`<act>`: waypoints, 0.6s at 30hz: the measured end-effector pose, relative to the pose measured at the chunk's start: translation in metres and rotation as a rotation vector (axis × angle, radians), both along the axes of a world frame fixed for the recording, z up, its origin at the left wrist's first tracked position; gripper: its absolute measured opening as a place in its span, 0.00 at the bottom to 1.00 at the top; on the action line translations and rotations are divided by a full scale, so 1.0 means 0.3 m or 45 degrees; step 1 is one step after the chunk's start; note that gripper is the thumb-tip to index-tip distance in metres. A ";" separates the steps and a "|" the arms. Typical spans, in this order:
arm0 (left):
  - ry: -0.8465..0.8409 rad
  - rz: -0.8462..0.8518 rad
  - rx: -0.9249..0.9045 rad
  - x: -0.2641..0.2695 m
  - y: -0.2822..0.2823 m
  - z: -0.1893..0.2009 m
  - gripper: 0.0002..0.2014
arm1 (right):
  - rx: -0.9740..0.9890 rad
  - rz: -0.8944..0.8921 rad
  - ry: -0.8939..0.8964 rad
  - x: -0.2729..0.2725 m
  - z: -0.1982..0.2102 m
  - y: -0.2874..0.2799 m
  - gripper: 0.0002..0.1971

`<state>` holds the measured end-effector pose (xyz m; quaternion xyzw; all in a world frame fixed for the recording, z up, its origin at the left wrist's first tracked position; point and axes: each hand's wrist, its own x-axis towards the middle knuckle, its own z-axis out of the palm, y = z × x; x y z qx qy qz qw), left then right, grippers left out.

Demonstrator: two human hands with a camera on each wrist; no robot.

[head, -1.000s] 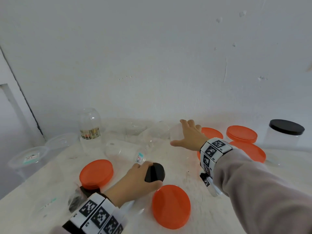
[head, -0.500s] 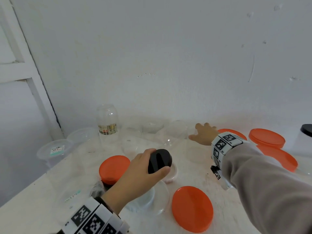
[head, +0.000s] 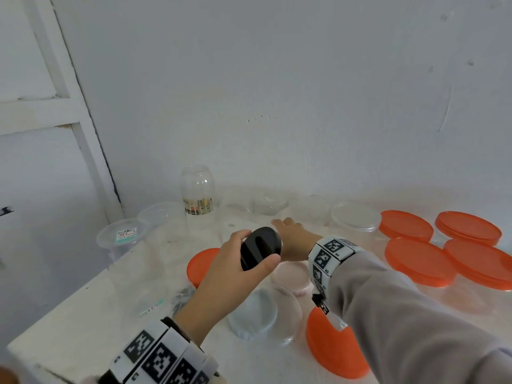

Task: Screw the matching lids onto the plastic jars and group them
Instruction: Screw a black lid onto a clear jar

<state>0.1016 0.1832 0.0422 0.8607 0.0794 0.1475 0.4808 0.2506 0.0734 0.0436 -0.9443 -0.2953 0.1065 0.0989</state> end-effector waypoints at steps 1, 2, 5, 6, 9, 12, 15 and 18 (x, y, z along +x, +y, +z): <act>0.006 0.009 -0.011 -0.002 0.004 -0.004 0.33 | -0.013 -0.009 -0.006 -0.003 -0.002 0.010 0.46; 0.008 0.018 -0.022 -0.004 0.008 -0.008 0.34 | -0.029 -0.013 -0.010 -0.007 -0.004 0.016 0.48; 0.014 0.047 -0.058 -0.004 0.021 -0.017 0.36 | -0.083 0.030 -0.006 -0.020 -0.010 0.033 0.46; 0.016 0.052 -0.072 -0.003 0.025 -0.020 0.36 | -0.085 0.042 -0.003 -0.024 -0.013 0.039 0.43; 0.021 0.055 -0.079 -0.002 0.031 -0.022 0.36 | -0.042 0.031 0.008 -0.037 -0.018 0.054 0.32; 0.026 0.057 -0.109 -0.001 0.033 -0.022 0.36 | 0.045 -0.017 0.029 -0.050 -0.017 0.045 0.30; 0.028 0.067 -0.155 -0.002 0.029 -0.022 0.37 | 0.094 -0.076 0.018 -0.064 -0.004 0.006 0.37; 0.020 0.085 -0.162 0.002 0.020 -0.018 0.38 | 0.051 -0.152 0.019 -0.071 0.018 -0.056 0.41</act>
